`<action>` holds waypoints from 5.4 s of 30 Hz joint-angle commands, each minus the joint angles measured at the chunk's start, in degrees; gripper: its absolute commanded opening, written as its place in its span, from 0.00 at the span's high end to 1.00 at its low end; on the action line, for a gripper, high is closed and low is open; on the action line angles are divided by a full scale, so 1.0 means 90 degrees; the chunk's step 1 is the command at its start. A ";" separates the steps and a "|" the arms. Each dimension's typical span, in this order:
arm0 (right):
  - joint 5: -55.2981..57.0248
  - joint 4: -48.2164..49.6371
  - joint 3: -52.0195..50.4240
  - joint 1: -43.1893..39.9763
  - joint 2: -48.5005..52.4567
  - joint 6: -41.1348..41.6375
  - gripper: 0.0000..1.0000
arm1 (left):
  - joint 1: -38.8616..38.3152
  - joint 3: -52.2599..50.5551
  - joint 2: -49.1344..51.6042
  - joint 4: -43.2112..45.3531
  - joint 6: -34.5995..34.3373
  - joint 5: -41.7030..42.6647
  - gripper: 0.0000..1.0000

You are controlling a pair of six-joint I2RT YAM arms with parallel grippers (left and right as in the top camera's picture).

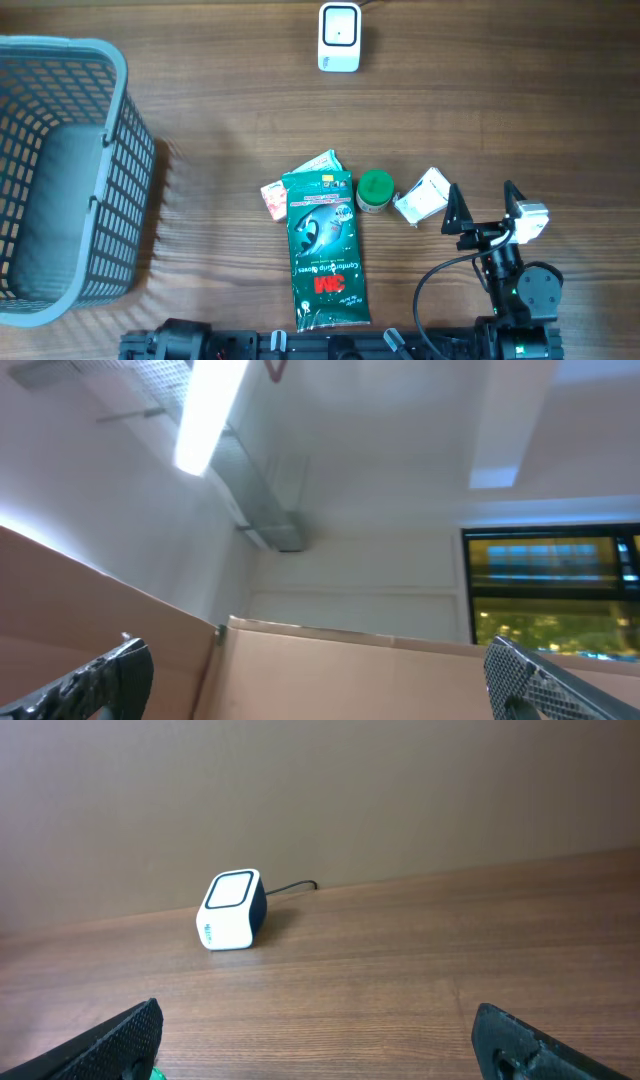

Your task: Scan the item barcode

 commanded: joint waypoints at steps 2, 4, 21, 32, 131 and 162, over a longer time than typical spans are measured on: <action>0.0044 0.0022 -0.0007 0.0007 -0.0027 -0.0070 0.00 | 0.0362 -0.0007 -0.0046 -0.0049 -0.0481 0.0027 0.00; 0.0044 0.0022 -0.0007 0.0007 -0.0027 -0.0070 0.00 | 0.0338 -0.0019 -0.0046 -0.0908 -0.1423 0.0177 0.00; 0.0044 0.0022 -0.0005 0.0007 -0.0027 -0.0070 0.00 | 0.0340 -0.6426 -0.0046 0.1241 -0.2433 0.1005 0.00; 0.0044 0.0022 -0.0007 0.0007 -0.0027 -0.0073 0.00 | 0.0393 -0.8087 -0.0046 0.1834 -0.3475 0.0124 0.00; -0.0175 -0.7944 0.9758 0.2871 1.1795 0.2868 0.00 | 0.0393 -0.8087 -0.0046 0.0724 -0.3473 0.0141 0.00; -0.3218 -1.0251 1.1623 0.2863 1.2735 0.0413 0.54 | 0.0393 -0.8087 -0.0044 0.0724 -0.3473 0.0141 0.00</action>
